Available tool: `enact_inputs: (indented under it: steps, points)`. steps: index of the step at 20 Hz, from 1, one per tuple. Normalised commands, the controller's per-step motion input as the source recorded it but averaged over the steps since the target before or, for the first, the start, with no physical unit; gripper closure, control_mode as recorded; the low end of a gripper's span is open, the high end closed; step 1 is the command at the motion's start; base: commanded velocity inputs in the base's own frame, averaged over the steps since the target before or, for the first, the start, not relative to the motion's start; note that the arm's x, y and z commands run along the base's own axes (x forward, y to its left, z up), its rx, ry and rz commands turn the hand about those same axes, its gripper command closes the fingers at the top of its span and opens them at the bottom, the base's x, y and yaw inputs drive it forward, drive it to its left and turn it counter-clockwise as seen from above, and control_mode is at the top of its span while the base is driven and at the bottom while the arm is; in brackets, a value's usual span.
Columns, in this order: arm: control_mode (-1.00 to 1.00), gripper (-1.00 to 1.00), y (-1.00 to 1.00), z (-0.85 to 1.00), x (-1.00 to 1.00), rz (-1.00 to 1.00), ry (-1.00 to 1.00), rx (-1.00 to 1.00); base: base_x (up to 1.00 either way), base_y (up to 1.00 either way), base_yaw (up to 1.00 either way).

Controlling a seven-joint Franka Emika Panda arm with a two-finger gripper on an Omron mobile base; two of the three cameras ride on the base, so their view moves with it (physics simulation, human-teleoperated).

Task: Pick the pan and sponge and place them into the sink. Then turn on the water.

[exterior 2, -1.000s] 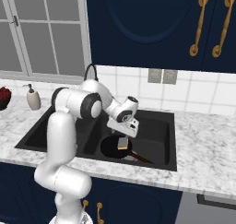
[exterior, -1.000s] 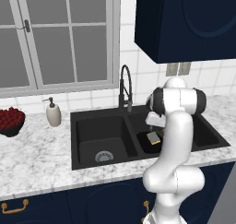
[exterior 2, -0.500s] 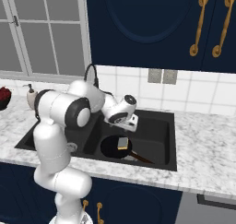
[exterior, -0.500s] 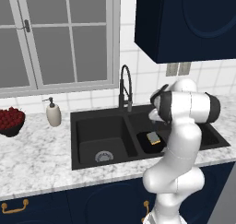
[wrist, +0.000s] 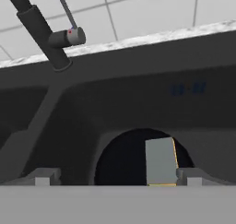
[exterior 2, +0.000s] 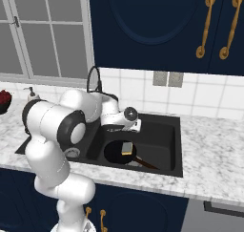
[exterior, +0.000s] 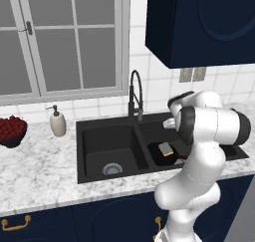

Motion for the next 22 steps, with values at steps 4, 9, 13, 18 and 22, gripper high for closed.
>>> enact_inputs:
  steps: [4,9,13,18,22]
  points:
    - [-1.00,-1.00,0.00,0.15,0.00,0.00,-0.20,0.00,0.00,0.00,0.00]
    - [-1.00,-1.00,0.00,0.14,0.00,0.00,-0.06,0.00,0.00,0.00,0.00]
    - [-1.00,-1.00,0.00,0.15,0.01,0.00,-0.04,0.00,0.00,0.00,0.00]
    - [-1.00,-1.00,0.00,0.14,0.09,0.00,-0.02,0.00,0.00,0.00,0.00]
    - [-1.00,-1.00,0.00,0.13,0.09,0.00,-0.03,0.00,0.00,0.00,0.00]
